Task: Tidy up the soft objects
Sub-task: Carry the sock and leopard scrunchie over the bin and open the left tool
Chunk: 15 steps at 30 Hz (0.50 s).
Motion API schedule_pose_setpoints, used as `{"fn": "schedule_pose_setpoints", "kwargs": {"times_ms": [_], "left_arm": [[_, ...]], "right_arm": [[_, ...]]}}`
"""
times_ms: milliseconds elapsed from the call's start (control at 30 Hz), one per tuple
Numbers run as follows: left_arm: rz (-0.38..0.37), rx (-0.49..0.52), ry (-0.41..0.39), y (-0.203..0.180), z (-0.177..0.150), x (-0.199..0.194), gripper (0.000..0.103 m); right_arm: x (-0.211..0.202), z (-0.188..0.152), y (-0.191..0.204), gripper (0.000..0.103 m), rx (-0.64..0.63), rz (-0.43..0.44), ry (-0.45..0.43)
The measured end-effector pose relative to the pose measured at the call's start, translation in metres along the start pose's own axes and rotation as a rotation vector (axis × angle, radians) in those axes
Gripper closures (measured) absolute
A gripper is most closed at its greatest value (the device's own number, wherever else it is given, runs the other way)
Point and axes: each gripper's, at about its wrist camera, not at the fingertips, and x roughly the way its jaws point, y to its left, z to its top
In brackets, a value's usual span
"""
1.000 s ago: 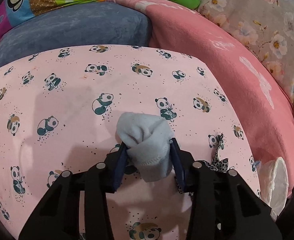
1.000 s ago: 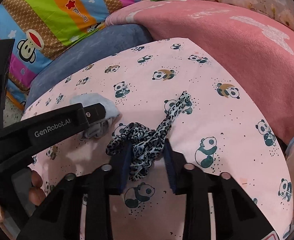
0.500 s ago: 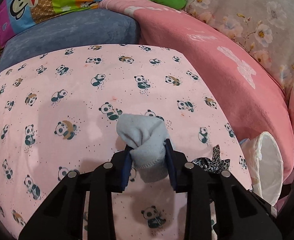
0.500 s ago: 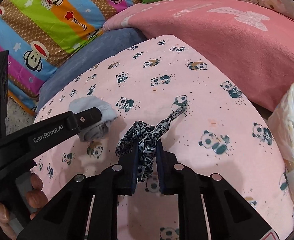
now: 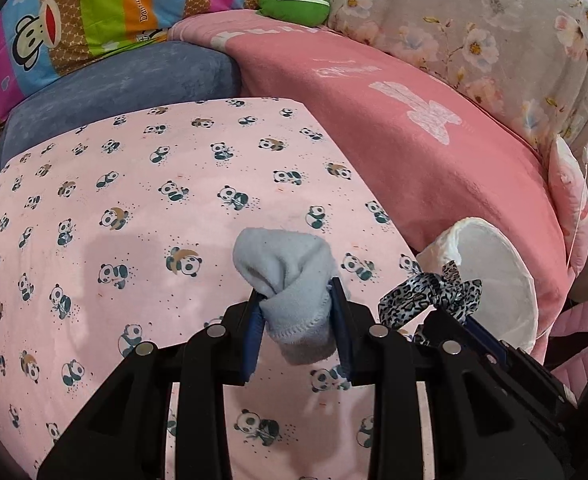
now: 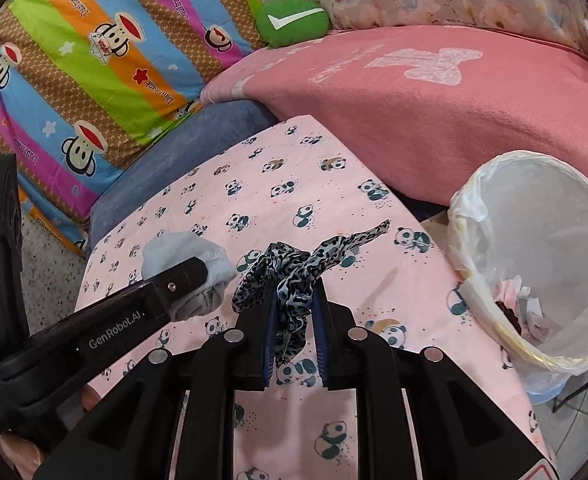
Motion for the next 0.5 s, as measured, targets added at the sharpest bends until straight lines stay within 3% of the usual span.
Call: {"fn": "schedule_pose_setpoints", "kwargs": {"times_ms": [500], "left_arm": [[-0.038, 0.115, -0.003, -0.068, -0.02, -0.012, 0.073]], "right_arm": [[-0.065, 0.0, -0.063, 0.086, 0.088, -0.045, -0.093]]}}
